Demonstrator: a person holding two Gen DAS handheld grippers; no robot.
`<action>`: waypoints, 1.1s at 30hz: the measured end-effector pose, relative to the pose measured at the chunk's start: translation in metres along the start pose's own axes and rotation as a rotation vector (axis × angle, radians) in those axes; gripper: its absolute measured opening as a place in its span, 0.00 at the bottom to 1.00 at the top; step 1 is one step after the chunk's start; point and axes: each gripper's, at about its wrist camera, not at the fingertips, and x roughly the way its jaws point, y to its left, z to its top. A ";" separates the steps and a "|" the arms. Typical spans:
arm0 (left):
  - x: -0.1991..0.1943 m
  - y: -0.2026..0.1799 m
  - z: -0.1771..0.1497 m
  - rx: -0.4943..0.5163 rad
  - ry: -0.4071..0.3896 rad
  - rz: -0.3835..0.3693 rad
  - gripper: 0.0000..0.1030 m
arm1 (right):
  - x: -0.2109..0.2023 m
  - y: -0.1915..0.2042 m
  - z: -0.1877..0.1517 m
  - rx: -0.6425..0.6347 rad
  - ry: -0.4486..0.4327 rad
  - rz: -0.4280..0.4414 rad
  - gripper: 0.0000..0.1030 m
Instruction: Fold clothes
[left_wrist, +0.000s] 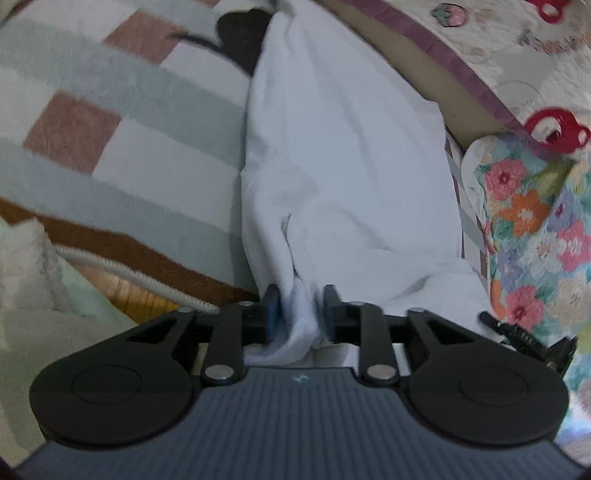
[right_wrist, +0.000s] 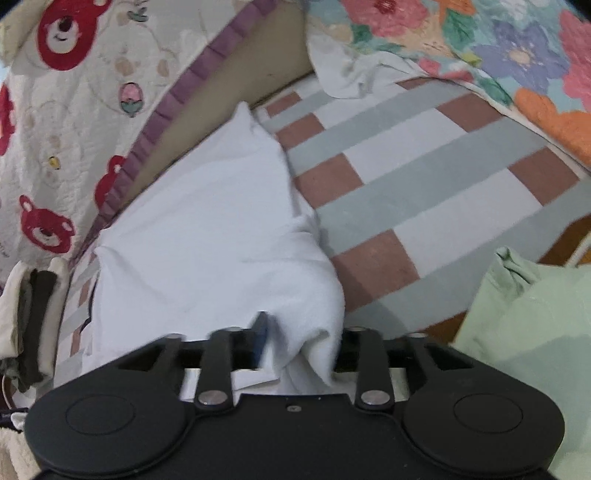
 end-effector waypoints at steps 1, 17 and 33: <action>0.001 0.003 0.001 -0.023 0.004 -0.009 0.30 | 0.002 -0.001 0.000 0.009 0.017 -0.003 0.51; -0.049 -0.045 -0.003 0.196 -0.202 -0.108 0.12 | -0.041 0.034 0.015 -0.005 -0.121 0.317 0.11; -0.028 -0.022 -0.022 0.133 -0.116 0.019 0.12 | -0.035 0.008 0.001 -0.051 -0.020 0.127 0.10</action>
